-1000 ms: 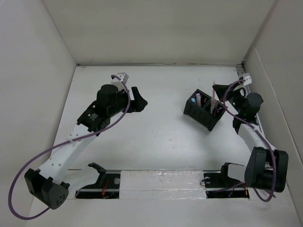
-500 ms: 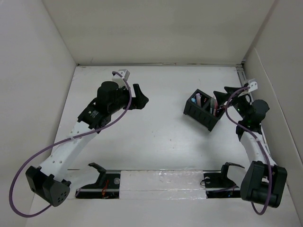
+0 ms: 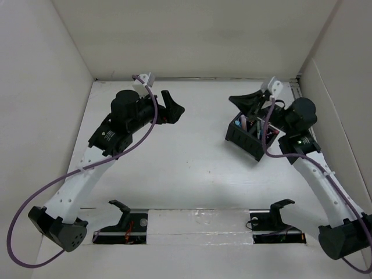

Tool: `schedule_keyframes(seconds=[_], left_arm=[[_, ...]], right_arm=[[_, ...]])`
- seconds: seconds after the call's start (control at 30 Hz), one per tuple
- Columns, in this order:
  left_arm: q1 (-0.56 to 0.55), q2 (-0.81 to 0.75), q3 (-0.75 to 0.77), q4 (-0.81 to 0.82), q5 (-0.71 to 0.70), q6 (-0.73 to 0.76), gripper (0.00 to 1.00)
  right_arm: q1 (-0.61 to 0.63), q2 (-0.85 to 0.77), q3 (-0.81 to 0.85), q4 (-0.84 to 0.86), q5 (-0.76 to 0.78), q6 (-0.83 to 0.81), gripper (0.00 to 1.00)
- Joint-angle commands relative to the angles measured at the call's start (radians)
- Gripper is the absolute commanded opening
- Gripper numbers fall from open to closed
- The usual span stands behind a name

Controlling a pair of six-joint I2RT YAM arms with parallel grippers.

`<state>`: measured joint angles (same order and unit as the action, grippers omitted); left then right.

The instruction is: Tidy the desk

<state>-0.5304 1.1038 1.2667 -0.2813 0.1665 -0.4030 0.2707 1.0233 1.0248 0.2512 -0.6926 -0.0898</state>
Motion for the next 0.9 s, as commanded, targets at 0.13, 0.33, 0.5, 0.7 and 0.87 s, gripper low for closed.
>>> schedule_keyframes(seconds=[0.13,0.33,0.5,0.7,0.87], left_arm=[[-0.003,-0.084,0.063,0.028,-0.062,-0.034,0.85],[-0.003,-0.153,-0.018,0.036,-0.114,-0.057,0.87],[-0.003,-0.179,-0.085,0.041,-0.076,-0.112,0.87],[-0.003,-0.188,-0.087,0.034,-0.085,-0.126,0.86],[-0.003,-0.183,-0.081,0.022,-0.09,-0.132,0.86]], right_arm=[[0.378,0.063,0.113,-0.305,0.105,-0.237,0.0],[0.53,0.081,-0.046,-0.276,0.209,-0.179,0.24],[0.59,0.121,-0.101,-0.228,0.271,-0.151,0.52],[0.613,0.141,-0.085,-0.217,0.291,-0.162,0.55],[0.613,0.138,-0.049,-0.248,0.318,-0.188,0.56]])
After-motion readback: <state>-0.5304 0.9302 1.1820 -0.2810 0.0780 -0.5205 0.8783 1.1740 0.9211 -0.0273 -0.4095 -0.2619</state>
